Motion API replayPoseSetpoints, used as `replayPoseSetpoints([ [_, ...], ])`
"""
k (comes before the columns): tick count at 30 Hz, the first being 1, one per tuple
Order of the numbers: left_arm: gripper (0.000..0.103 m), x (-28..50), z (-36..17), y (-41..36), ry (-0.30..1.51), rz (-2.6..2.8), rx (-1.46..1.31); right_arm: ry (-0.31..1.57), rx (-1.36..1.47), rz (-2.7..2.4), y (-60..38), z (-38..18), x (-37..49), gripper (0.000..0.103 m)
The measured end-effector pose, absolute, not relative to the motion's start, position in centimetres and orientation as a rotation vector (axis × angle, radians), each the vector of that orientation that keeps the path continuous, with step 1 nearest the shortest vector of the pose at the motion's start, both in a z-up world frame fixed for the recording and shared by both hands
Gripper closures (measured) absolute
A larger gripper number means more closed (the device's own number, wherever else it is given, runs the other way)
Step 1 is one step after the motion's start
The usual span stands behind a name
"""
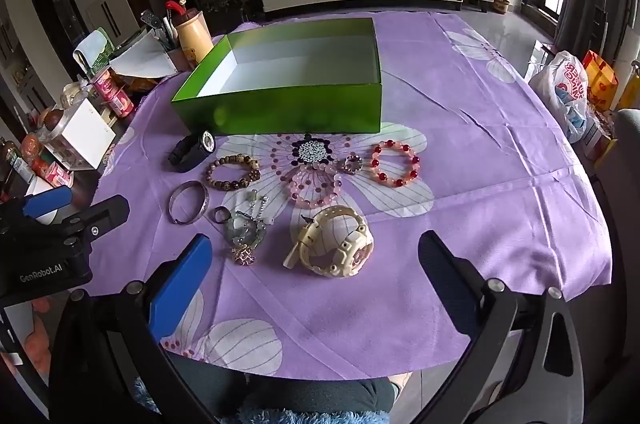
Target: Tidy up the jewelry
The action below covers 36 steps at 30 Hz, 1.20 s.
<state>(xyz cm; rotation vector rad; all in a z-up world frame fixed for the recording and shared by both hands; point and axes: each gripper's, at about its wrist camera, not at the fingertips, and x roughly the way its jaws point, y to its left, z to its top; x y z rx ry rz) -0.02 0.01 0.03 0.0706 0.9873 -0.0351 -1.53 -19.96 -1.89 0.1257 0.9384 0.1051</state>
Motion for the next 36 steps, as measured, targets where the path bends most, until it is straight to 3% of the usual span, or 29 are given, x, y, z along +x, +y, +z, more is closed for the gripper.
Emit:
replayPoseSetpoints([
  [36, 0.002, 0.28, 0.68, 0.09, 0.965, -0.037, 0.067, 0.939, 0.116, 0.109, -19.45, -1.68, -1.15, 0.001],
])
